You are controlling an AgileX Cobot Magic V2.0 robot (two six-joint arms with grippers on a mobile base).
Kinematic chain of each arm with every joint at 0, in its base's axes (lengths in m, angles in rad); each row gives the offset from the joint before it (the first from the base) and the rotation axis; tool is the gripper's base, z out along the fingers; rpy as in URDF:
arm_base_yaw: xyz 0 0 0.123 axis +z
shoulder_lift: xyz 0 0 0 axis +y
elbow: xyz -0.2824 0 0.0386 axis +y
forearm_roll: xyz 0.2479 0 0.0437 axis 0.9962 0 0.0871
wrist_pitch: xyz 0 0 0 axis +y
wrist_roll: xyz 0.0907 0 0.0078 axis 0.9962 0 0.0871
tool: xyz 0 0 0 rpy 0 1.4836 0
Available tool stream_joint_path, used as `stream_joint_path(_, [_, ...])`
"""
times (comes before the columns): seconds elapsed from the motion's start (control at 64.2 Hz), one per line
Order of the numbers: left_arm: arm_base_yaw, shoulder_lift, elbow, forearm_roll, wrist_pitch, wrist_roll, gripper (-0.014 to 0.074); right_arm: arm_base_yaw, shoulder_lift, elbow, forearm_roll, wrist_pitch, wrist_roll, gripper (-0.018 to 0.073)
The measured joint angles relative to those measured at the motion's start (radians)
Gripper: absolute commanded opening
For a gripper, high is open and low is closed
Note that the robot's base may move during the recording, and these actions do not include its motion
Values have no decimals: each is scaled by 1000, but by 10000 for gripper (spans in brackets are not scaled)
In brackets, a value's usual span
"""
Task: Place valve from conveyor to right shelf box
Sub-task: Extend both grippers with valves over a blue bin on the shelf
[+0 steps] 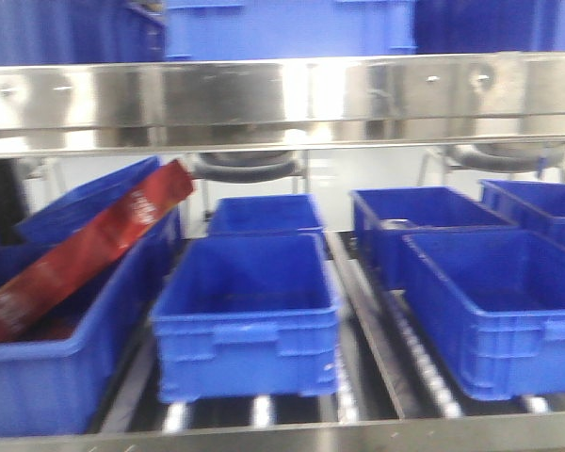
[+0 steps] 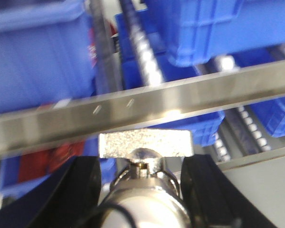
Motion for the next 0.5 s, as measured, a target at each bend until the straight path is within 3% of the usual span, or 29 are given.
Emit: stream_joint_path(0.499, [0, 0, 0, 0, -2, 0, -111, 0, 0, 0, 0, 0, 0, -152])
